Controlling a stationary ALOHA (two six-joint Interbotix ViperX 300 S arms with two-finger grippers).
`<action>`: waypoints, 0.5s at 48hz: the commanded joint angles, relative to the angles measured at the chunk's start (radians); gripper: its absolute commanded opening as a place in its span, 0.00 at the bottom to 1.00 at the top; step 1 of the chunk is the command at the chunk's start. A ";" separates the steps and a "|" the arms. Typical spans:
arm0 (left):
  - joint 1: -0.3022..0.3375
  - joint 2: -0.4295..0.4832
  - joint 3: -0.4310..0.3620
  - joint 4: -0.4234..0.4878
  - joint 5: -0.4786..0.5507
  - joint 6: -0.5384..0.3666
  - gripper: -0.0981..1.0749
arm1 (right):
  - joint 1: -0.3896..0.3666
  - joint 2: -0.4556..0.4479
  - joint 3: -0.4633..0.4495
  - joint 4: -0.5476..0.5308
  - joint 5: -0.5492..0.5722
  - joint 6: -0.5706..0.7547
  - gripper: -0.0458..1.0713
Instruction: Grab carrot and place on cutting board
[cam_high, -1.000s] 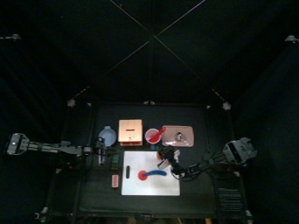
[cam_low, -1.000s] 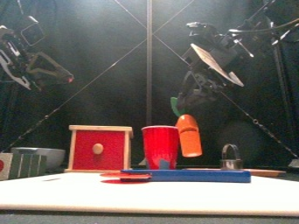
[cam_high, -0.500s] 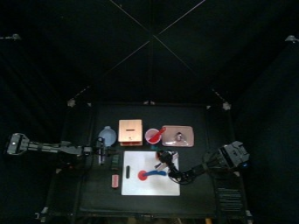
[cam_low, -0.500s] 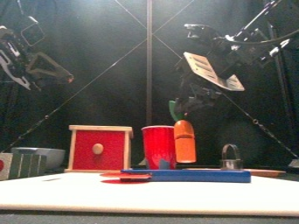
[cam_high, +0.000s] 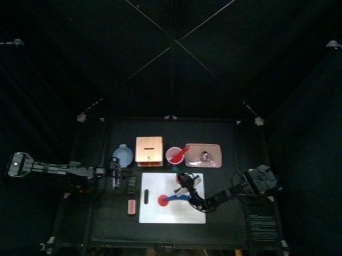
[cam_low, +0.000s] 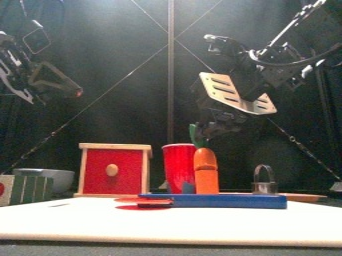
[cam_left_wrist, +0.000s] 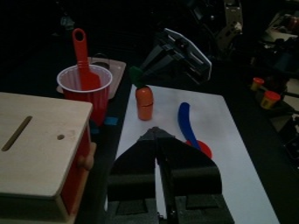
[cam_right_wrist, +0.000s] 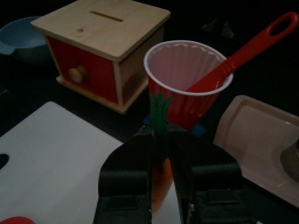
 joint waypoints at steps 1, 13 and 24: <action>-0.002 0.002 -0.011 0.000 -0.009 0.000 0.34 | 0.000 -0.017 -0.025 0.005 0.014 0.009 0.50; -0.002 0.000 -0.009 0.000 -0.009 -0.002 0.34 | 0.005 0.002 -0.035 0.031 0.014 0.009 0.50; -0.002 0.002 -0.009 0.000 -0.009 0.000 0.34 | 0.015 0.003 -0.038 0.049 0.014 0.009 0.54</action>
